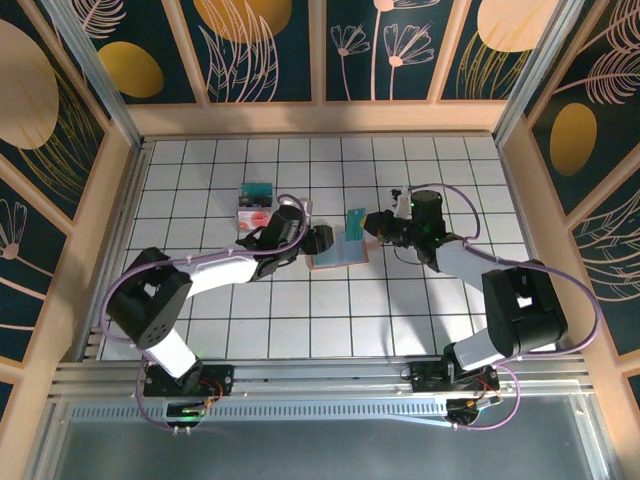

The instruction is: Take the credit cards out of the card holder

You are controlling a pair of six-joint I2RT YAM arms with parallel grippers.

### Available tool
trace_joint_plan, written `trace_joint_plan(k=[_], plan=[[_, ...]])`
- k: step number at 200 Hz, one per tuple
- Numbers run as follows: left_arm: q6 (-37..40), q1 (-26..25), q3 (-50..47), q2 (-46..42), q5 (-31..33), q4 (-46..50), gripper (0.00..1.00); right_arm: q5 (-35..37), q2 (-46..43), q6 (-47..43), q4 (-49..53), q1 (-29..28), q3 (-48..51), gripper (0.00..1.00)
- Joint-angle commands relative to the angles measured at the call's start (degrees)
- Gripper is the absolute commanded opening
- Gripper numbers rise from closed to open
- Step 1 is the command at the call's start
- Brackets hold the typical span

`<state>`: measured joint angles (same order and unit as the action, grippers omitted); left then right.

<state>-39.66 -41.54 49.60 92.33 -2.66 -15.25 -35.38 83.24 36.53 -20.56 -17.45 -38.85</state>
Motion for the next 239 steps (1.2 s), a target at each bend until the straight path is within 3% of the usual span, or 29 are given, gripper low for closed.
trace_joint_plan(k=[1,50,103,136,176,211,239], plan=[[0.8,1.37,0.8,-3.54,-3.08,-3.86,0.69,-3.92,-2.7,1.58,-7.77,-0.07,1.49,0.0],[0.36,6.5,-1.7,-6.7,-19.5,-16.74,0.7,-7.29,-2.79,4.49,-15.34,-3.38,-0.48,0.0],[2.63,8.18,-0.99,-7.46,-20.62,-13.0,0.64,-11.53,0.12,11.38,-28.13,-4.96,-1.32,0.0],[2.07,8.48,-1.88,-7.63,-21.4,-13.96,0.62,-11.91,0.92,11.65,-28.97,-5.78,-2.41,0.0],[0.87,8.42,-1.78,-6.74,-25.19,-17.75,0.46,-12.37,2.1,11.99,-29.62,-6.86,-3.24,0.0],[1.68,8.52,-1.42,-6.53,-25.96,-17.98,0.15,-12.61,2.74,12.58,-30.61,-7.13,-3.2,0.0],[4.08,8.58,-0.27,-6.21,-27.47,-16.22,0.0,-12.66,2.8,12.59,-30.68,-7.07,-3.22,0.0]])
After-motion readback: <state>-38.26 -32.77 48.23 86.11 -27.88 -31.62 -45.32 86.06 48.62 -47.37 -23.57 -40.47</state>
